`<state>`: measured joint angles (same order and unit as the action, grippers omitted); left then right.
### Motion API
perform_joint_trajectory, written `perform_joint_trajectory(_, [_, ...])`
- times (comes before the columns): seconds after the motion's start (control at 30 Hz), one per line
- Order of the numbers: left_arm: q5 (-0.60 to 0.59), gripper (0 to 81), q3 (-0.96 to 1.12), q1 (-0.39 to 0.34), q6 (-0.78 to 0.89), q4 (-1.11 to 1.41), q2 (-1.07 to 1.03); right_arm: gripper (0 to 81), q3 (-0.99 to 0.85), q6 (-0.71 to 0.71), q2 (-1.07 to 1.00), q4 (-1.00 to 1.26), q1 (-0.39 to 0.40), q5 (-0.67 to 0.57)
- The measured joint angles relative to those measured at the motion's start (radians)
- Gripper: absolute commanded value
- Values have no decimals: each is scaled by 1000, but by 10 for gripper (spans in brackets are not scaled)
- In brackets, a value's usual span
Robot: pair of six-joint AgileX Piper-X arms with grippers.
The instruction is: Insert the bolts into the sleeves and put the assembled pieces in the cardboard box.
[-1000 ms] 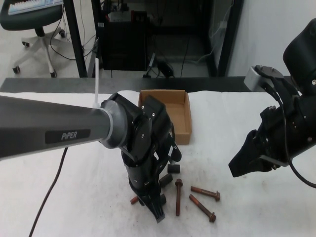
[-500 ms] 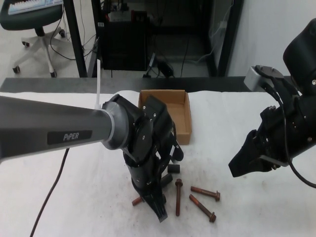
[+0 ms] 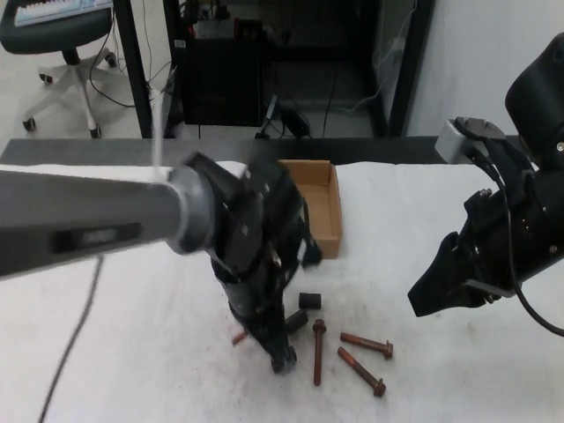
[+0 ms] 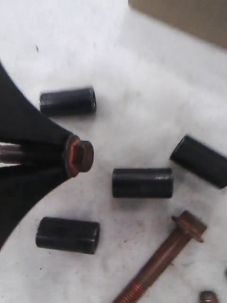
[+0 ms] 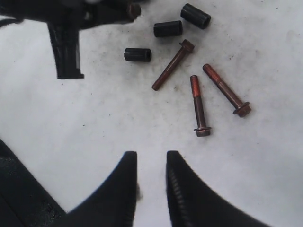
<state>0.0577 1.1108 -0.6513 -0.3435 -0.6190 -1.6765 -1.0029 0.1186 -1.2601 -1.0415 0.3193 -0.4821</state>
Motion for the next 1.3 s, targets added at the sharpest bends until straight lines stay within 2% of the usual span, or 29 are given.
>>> perform_joint_trajectory(0.13, [-33,3,-8,63,160,48,227,210,0,49,0,0,0,-4])
perform_joint_trajectory(0.23, [-95,3,-50,111,265,98,392,210,0,64,0,49,0,-53])
perform_joint_trajectory(0.33, [-127,3,-76,138,293,123,498,210,0,64,-31,131,0,-148])
perform_joint_trajectory(0.4, [-202,3,-136,179,329,163,658,210,0,65,-77,189,0,-216])
perform_joint_trajectory(0.43, [-295,3,-215,182,343,201,668,210,0,65,-93,202,4,-221])
perform_joint_trajectory(0.47, [-306,3,-215,193,349,206,715,210,0,67,-107,216,8,-234])
perform_joint_trajectory(0.53, [-422,3,-300,205,359,242,775,210,0,72,-120,227,15,-250])
perform_joint_trajectory(0.63, [-585,3,-415,235,366,289,921,210,0,158,-154,247,59,-267])
perform_joint_trajectory(0.7, [-651,3,-483,249,369,302,1002,210,0,205,-172,256,104,-247])
perform_joint_trajectory(0.8, [-682,3,-573,269,390,305,1088,213,0,281,-203,279,184,-179])
perform_joint_trajectory(0.83, [-685,3,-596,275,396,305,1112,225,0,281,-203,279,189,-175])
perform_joint_trajectory(1.0, [-689,3,-644,297,410,305,1169,370,0,368,-269,292,322,-113])
perform_joint_trajectory(1.17, [-681,3,-644,302,398,305,1173,374,0,435,-323,292,387,14])
perform_joint_trajectory(1.3, [-681,3,-644,302,391,305,1173,374,0,501,-333,320,419,69])
